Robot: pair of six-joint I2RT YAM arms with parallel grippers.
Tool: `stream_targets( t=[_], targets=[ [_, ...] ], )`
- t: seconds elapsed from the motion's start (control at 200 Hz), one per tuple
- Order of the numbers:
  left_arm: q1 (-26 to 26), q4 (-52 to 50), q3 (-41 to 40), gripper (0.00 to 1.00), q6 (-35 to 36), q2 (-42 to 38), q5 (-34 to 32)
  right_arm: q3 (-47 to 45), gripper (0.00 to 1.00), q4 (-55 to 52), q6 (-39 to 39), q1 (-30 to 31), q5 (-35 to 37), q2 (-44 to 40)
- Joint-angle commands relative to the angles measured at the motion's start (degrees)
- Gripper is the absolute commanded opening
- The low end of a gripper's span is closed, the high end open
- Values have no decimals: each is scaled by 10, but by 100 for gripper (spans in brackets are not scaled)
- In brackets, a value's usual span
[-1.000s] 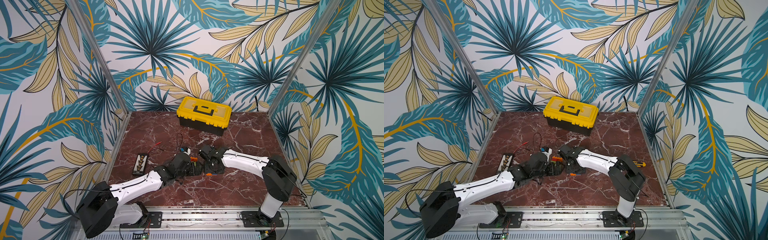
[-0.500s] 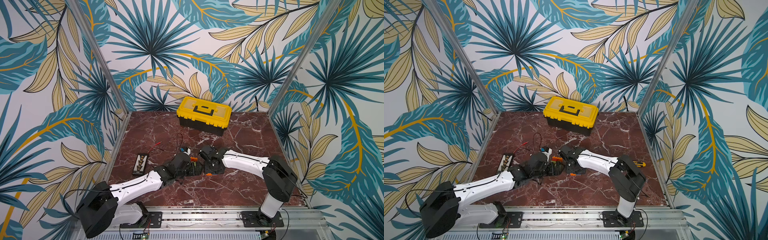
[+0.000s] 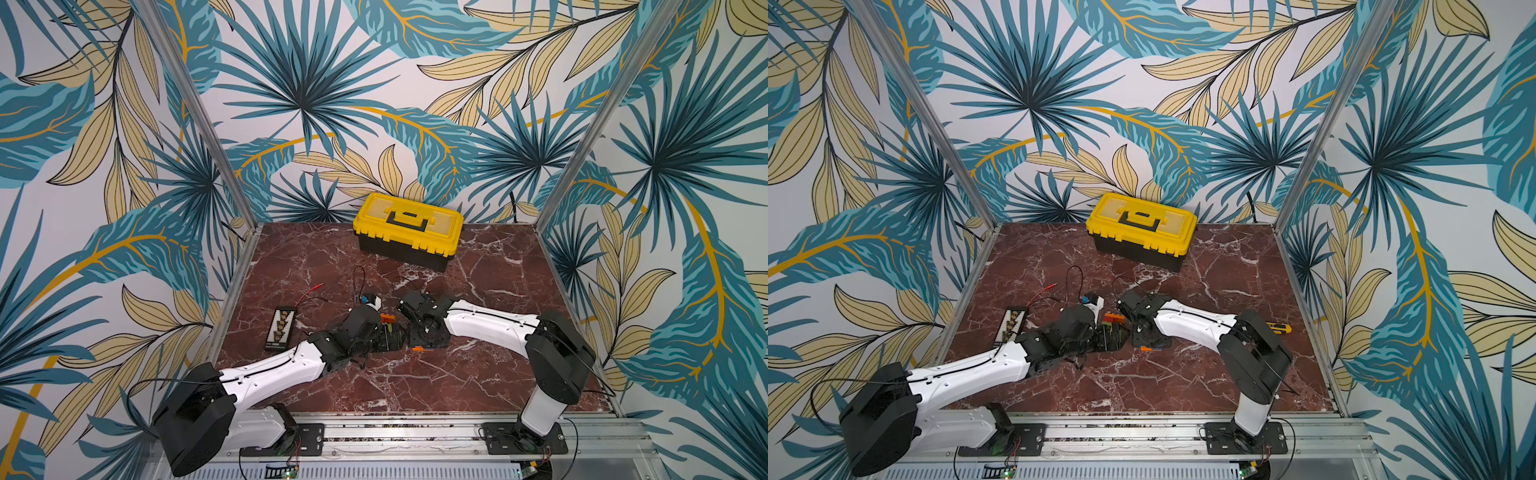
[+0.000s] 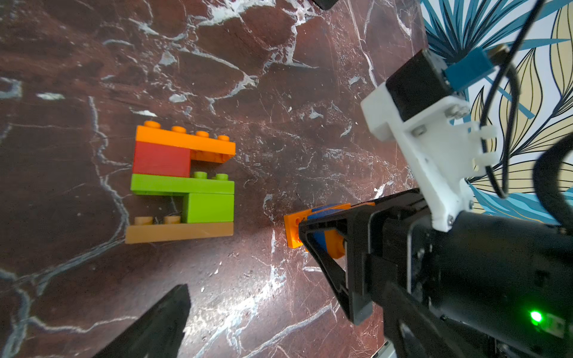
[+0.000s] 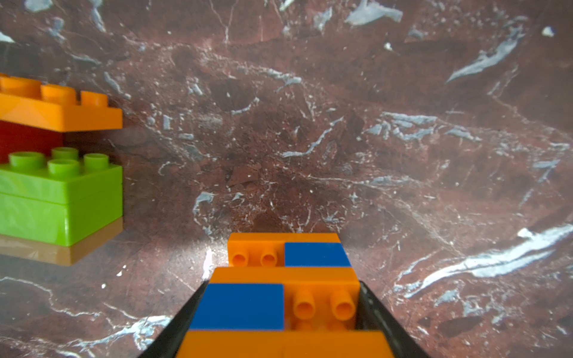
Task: Assemble the number 5 with lego
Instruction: Assemble the lego brick with the lego brick.
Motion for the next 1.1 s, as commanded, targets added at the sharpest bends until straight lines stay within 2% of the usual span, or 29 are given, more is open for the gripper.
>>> stream_targets(
  t=[0.0, 0.466, 0.691, 1.096],
  targets=[
    [2, -5, 4, 100, 0, -15, -7, -18, 65, -10, -2, -3, -21, 42],
    [2, -1, 2, 100, 0, -12, -7, -21, 65, -5, 0, -3, -27, 45],
    [2, -2, 3, 100, 0, -11, -7, -3, 76, -21, -7, -4, -14, 27],
    [2, -3, 4, 100, 1, -11, -8, 21, 79, -35, -13, -4, -3, 7]
  ],
)
